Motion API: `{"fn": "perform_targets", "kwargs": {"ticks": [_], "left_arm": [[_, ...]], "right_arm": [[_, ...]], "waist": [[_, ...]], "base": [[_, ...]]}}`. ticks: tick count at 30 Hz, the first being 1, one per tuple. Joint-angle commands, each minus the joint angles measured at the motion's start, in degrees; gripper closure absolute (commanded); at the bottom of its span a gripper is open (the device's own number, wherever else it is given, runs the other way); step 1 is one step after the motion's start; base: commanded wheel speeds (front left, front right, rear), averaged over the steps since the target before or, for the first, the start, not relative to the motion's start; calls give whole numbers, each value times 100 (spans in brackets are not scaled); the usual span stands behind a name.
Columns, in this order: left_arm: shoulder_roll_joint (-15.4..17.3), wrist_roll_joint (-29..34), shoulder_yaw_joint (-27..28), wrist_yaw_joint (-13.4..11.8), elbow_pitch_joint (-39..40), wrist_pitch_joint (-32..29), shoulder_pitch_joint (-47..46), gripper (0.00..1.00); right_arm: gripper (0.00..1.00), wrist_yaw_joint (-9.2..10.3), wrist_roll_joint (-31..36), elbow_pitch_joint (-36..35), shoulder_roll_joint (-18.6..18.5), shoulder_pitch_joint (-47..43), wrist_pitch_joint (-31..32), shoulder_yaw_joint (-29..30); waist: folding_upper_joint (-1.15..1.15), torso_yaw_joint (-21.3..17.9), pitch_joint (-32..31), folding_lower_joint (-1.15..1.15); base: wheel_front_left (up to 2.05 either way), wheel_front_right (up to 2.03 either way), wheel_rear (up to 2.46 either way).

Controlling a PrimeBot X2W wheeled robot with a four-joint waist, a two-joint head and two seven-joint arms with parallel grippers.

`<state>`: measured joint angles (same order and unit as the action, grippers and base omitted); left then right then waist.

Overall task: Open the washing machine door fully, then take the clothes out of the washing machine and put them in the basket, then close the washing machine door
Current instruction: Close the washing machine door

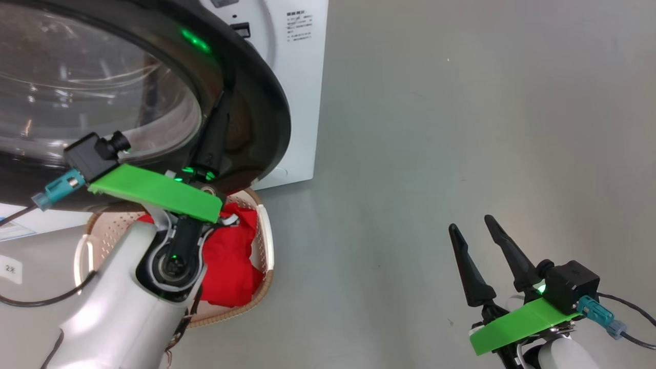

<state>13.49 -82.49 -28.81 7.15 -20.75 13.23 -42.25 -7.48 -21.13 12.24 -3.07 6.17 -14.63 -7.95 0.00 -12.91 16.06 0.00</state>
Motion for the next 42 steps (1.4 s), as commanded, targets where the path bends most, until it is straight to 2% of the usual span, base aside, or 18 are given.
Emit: {"fn": "perform_targets", "kwargs": {"ticks": [1, 8, 15, 21, 22, 23, 32, 41, 42], "left_arm": [[167, -24, 141, 34, 129, 47, -167, 100], [237, -18, -73, 34, 108, 140, 126, 100], [246, -17, -1, 34, 159, 173, 744, 99], [130, 182, 343, 34, 182, 175, 1420, 53], [123, 224, 410, 34, 174, 175, 1546, 21], [107, 258, 483, 34, 167, 175, 1676, 0], [49, 444, 1002, 34, 107, 176, 2641, 0], [14, 885, 1507, 34, 128, 176, 3173, 0], [62, 1139, 1600, 34, 129, 176, 3288, 0]], "right_arm": [[0, -1, -9, -124, 3, 104, -37, -92], [0, -1, 39, -123, -5, 13, -37, -76], [0, -1, 73, -113, -94, -118, -37, -69], [0, -1, 110, -128, -160, -264, -37, -12], [0, -1, 115, -129, -170, -289, -37, -10], [0, -1, 118, -128, -180, -316, -37, -6], [0, -1, 131, -131, -245, -547, -37, 109], [0, -1, 152, -138, -286, -703, -37, 249], [0, -1, 158, -138, -291, -747, -37, 285]], "waist": [[0, 23, -13, 0], [0, 217, -188, 0], [0, 428, -415, 0], [0, 628, -594, 0], [0, 651, -629, 0], [0, 672, -662, 0], [0, 843, -883, 0], [0, 957, -996, 0], [0, 980, -1027, 0]], "base": [[0, 0, 0], [0, 0, 0], [0, 0, 0], [0, 0, 0], [0, 0, 0], [0, 0, 0], [0, 0, 0], [0, 0, 0], [0, 0, 0]]}}
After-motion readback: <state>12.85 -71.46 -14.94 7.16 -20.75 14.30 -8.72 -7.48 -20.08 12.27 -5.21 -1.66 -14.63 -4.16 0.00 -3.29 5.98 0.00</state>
